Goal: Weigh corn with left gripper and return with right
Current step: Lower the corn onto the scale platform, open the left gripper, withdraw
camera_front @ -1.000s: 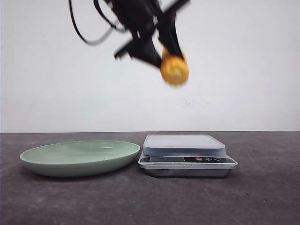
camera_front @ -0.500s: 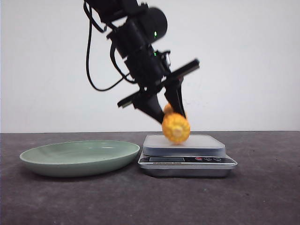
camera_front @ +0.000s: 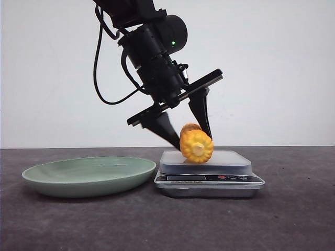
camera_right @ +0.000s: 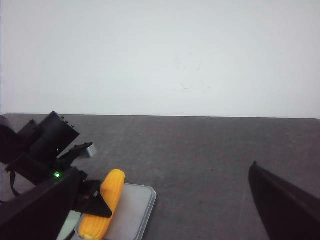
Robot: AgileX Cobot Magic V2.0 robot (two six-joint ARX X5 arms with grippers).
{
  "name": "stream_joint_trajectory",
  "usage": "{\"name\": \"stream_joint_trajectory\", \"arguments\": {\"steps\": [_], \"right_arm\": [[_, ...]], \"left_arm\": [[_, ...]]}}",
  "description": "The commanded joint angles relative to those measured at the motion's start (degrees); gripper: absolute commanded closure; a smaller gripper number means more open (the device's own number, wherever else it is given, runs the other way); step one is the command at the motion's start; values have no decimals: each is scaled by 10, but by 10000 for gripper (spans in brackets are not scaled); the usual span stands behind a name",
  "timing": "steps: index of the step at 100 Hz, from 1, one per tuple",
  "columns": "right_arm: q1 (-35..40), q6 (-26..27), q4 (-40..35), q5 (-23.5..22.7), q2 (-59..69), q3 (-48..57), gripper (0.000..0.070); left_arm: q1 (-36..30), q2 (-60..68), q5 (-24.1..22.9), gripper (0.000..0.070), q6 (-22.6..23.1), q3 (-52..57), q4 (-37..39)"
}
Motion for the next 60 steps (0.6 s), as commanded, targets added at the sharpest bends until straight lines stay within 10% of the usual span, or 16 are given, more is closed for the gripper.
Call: {"name": "stream_joint_trajectory", "arguments": {"steps": [1, 19, 60], "right_arm": [[0, 12, 3, 0, 3, 11, 5], [0, 12, 2, 0, 3, 11, 5], [0, 11, -53, 0, 3, 11, 5]], "left_arm": [[-6, 17, 1, 190, -1, 11, -10], [-5, 17, 1, 0, -1, 25, -42], [-10, 16, -14, 0, 38, 206, -163]]}}
